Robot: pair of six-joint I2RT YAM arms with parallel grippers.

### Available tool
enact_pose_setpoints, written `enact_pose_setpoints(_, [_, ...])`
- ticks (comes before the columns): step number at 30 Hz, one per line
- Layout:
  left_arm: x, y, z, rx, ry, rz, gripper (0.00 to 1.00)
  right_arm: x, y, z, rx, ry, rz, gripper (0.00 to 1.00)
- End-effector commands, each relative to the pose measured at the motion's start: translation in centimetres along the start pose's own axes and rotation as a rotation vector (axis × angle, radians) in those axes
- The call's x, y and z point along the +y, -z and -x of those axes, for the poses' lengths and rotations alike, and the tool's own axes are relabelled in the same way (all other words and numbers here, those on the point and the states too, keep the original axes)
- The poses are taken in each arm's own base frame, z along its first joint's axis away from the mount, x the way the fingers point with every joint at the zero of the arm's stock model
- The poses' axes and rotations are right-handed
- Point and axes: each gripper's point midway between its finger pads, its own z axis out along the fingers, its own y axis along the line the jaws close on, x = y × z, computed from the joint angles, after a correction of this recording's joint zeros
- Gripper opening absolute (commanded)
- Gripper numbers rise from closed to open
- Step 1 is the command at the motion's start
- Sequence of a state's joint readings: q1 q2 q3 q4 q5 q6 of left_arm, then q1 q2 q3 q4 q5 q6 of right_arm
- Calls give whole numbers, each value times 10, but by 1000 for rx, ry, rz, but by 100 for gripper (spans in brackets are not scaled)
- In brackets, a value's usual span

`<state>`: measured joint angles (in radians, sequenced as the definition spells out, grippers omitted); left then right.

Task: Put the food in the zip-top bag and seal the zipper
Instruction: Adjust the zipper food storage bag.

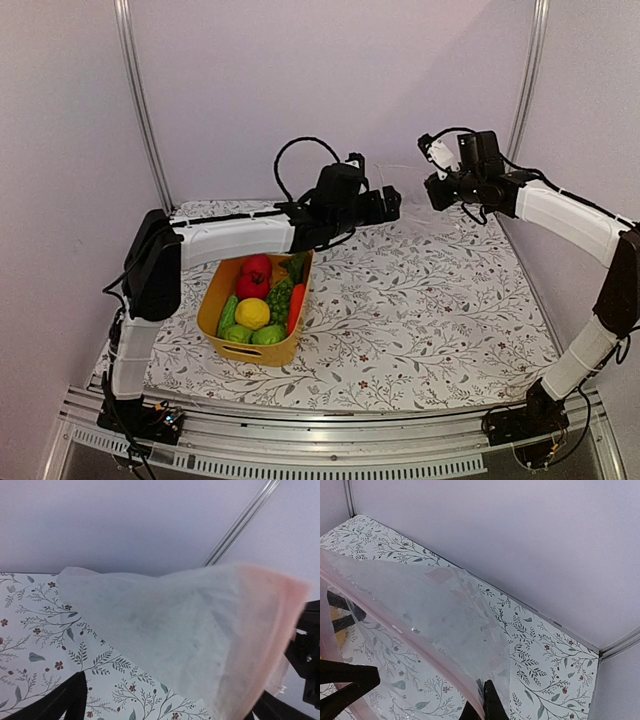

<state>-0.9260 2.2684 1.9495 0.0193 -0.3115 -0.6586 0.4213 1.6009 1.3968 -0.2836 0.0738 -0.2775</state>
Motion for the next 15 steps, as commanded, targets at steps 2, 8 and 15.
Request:
enact_pose_setpoints(2, [-46, 61, 42, -50, -26, -226, 100, -24, 16, 7, -36, -26, -40, 0])
enact_pose_setpoints(8, [-21, 114, 12, 22, -109, -248, 100, -54, 28, 6, -46, -48, -104, 0])
enact_pose_setpoints(15, [12, 151, 3, 100, -386, -129, 100, -101, 50, 10, -52, -45, -241, 0])
